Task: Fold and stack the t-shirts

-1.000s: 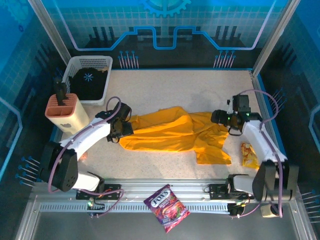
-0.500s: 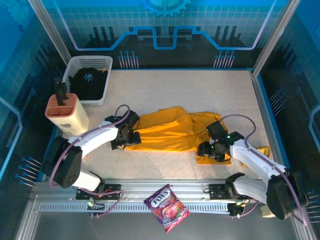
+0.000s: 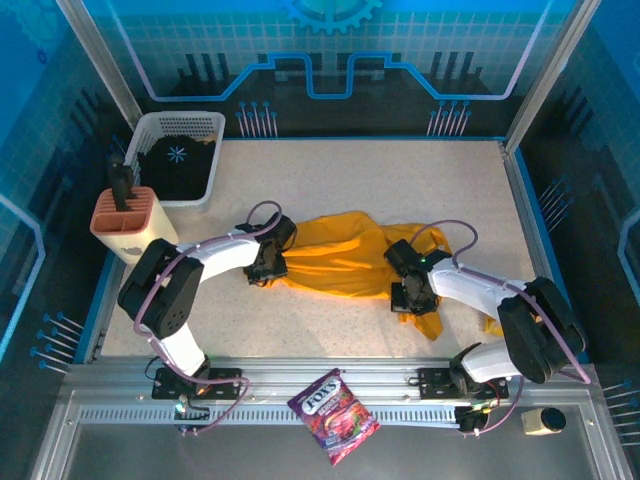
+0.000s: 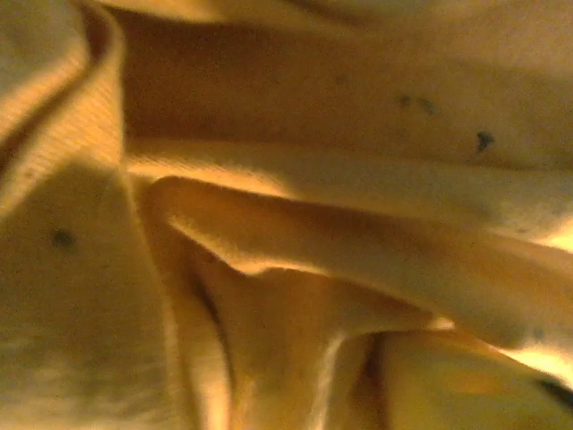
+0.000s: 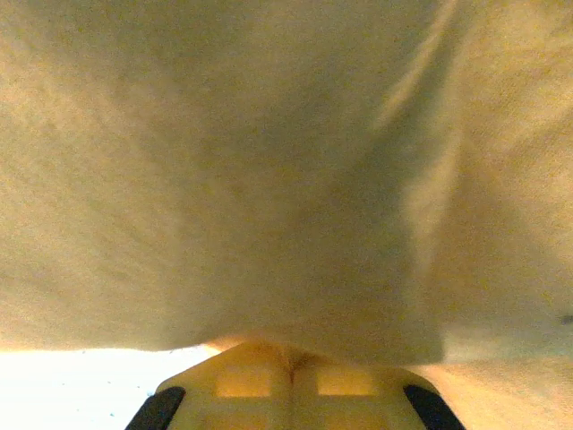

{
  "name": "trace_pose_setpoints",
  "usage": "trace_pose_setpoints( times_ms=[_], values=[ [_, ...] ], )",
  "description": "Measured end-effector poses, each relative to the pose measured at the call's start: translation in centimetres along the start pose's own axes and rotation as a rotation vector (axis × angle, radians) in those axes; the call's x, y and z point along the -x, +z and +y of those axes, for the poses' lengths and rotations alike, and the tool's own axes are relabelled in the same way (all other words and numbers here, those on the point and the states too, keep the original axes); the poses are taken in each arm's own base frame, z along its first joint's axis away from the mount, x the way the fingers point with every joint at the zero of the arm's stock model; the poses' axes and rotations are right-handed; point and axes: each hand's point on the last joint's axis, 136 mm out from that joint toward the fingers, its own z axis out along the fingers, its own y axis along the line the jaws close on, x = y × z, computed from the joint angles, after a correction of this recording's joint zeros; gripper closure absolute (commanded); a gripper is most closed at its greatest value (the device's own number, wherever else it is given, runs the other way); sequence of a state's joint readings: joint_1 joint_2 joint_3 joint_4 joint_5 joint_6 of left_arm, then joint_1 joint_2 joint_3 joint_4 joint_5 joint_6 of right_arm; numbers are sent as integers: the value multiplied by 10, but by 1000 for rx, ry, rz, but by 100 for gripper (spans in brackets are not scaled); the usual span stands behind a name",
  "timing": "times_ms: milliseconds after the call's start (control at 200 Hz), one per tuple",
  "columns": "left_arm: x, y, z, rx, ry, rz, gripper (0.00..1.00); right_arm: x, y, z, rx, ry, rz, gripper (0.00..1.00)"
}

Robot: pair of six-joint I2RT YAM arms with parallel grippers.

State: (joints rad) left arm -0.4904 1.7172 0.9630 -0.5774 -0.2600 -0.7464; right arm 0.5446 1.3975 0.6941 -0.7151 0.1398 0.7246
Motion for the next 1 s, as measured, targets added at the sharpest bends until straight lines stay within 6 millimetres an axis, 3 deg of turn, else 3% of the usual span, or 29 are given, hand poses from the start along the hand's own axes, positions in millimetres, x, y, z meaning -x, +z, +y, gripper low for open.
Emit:
trace_pose_setpoints(
  times_ms=[130,265,345,405,540,621,716,1001],
  values=[
    [4,-4,3,9,4,-25,100,13,-26,0,1,-33,-63,100],
    [3,-20,9,15,19,-19,100,52,-91,4,67,-42,-232,100],
    [16,-52,3,-27,32,-59,100,81,-135,2,109,-33,-354,100],
    [36,-87,-9,-85,37,-123,100,102,-164,-4,120,-25,-429,100],
    [80,-162,-33,-216,45,-279,100,147,-201,-16,95,-38,-533,100],
    [98,-185,-38,-246,50,-330,100,178,-206,-16,74,-69,-560,100],
    [122,-191,-40,-239,39,-351,100,220,-201,-12,44,-110,-575,100],
    [218,-137,-54,-183,-39,-361,100,349,-171,-11,-38,-141,-613,100]
  ],
)
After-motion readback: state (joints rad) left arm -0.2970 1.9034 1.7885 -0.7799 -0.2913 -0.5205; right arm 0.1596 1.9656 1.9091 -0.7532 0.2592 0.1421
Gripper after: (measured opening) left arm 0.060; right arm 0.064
